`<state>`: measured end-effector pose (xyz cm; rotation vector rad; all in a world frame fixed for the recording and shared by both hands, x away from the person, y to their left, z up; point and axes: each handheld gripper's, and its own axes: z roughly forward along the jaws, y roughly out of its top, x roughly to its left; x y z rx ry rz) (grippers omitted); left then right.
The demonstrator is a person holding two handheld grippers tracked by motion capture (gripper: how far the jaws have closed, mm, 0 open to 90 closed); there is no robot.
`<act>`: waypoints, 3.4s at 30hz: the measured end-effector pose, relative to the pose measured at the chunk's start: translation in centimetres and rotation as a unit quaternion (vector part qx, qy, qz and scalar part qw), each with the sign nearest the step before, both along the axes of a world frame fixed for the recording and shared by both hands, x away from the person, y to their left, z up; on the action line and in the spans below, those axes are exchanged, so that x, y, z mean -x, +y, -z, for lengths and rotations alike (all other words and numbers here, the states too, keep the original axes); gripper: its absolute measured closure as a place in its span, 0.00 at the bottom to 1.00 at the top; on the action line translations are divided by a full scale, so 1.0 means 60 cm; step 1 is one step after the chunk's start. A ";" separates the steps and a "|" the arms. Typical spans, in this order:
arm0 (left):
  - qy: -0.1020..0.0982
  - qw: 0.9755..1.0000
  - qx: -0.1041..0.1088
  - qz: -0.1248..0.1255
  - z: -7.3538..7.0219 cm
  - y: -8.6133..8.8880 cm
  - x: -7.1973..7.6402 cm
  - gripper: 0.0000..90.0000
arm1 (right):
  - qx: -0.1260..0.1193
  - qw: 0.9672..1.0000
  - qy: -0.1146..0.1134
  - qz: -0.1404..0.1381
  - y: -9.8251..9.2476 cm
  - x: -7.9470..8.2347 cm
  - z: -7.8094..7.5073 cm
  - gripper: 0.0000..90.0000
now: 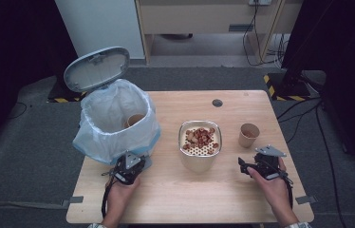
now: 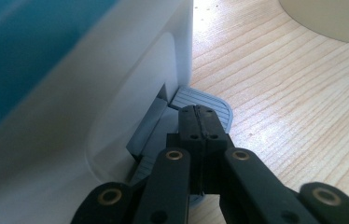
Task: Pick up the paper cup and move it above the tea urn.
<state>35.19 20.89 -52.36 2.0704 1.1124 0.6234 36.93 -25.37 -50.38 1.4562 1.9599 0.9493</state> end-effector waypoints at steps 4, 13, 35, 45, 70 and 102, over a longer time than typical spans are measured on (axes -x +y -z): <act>0.000 1.000 0.000 -0.001 0.000 0.000 0.000 1.00 | -0.011 1.000 -0.002 0.010 -0.006 -0.013 -0.019 0.11; 0.000 1.000 0.000 0.000 0.000 0.000 0.000 1.00 | 0.002 1.000 -0.007 0.021 -0.016 -0.052 -0.057 0.09; 0.000 1.000 0.000 0.000 0.000 0.000 0.000 1.00 | -0.023 0.999 -0.014 0.040 -0.021 -0.126 0.001 0.15; 0.000 1.000 0.001 0.000 0.000 0.000 0.000 1.00 | -0.041 0.998 -0.036 0.035 -0.018 -0.140 0.019 0.17; 0.000 1.000 0.001 0.000 0.000 0.000 0.000 1.00 | -0.025 0.997 -0.077 0.015 -0.013 -0.141 0.015 0.34; 0.000 1.000 0.002 -0.001 0.000 0.000 0.000 1.00 | 0.034 0.991 -0.113 -0.056 -0.026 -0.140 -0.143 0.38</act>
